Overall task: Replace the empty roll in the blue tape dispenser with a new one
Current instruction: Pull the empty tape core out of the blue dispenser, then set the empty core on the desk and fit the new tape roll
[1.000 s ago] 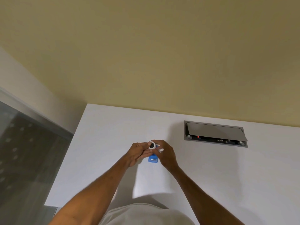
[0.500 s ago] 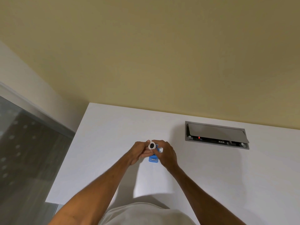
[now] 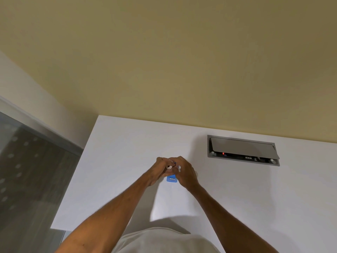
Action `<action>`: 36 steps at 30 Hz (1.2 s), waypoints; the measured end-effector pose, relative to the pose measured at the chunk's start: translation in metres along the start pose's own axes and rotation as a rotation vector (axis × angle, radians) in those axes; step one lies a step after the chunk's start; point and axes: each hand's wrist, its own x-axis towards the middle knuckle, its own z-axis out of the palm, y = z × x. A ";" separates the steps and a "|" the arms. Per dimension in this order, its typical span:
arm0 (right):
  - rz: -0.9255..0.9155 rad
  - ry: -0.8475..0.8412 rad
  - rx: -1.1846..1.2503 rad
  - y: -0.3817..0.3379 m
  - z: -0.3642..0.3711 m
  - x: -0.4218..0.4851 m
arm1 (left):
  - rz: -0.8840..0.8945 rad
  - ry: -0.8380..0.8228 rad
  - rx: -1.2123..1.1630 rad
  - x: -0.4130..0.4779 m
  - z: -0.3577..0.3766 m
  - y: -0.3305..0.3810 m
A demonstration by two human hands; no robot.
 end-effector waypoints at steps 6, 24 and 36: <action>0.069 -0.011 0.004 0.004 0.001 0.004 | -0.004 -0.031 0.029 -0.002 -0.008 0.000; 0.219 -0.056 -0.106 0.020 0.015 0.024 | 0.167 0.543 0.812 0.021 -0.052 -0.015; 0.236 -0.051 -0.142 0.041 0.015 0.037 | 0.033 0.543 1.133 0.048 -0.066 -0.030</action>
